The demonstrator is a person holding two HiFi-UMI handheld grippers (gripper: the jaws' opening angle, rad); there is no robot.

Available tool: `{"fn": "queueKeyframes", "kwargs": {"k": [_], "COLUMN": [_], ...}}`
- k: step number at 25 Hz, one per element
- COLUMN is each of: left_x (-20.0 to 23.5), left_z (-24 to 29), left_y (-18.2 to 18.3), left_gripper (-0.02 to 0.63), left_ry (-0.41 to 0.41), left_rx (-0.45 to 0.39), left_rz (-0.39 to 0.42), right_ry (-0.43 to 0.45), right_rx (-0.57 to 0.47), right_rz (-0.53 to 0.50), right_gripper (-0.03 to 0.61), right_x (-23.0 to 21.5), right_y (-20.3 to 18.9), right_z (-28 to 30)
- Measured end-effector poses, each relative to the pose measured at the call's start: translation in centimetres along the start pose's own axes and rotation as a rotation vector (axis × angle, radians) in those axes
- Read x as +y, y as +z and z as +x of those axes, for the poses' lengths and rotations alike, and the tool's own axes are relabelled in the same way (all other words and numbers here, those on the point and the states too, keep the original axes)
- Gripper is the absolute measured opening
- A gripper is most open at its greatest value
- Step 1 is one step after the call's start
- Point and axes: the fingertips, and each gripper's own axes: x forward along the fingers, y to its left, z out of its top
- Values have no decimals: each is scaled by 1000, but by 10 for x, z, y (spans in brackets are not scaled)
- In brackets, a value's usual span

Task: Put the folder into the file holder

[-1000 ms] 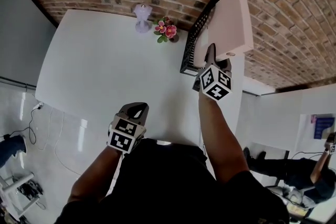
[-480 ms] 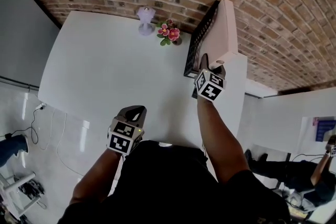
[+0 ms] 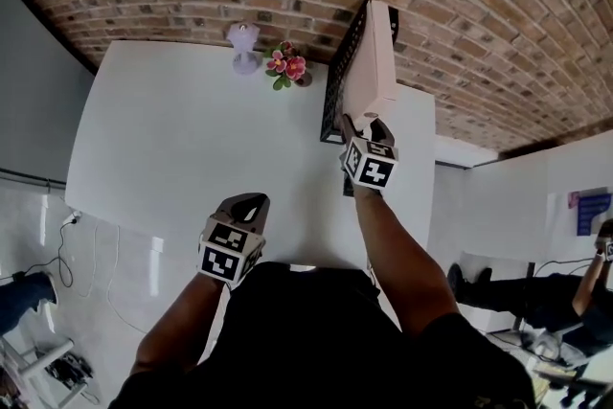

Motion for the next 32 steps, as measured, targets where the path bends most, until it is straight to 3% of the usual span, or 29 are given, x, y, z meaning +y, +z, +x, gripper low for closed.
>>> {"fn": "queueKeyframes", "kwargs": {"k": [8, 15, 20, 27, 32], "left_x": [-13, -30, -51, -76, -100], "left_z": [4, 6, 4, -6, -6], "left_y": [19, 51, 76, 90, 98], "left_gripper": [6, 6, 6, 6, 6], "left_ry": [-36, -77, -89, -83, -81], "left_rx": [-41, -103, -157, -200, -226], "left_rz": [23, 64, 90, 74, 77], "right_ry": [126, 234, 319, 402, 471], "right_rx": [17, -20, -59, -96, -109], "right_rz": [-71, -73, -34, -87, -5], "right_gripper": [290, 261, 190, 28, 5], "right_x": [7, 11, 11, 11, -1], "right_y": [-16, 0, 7, 10, 9], "right_z": [-61, -134, -180, -221, -237]}}
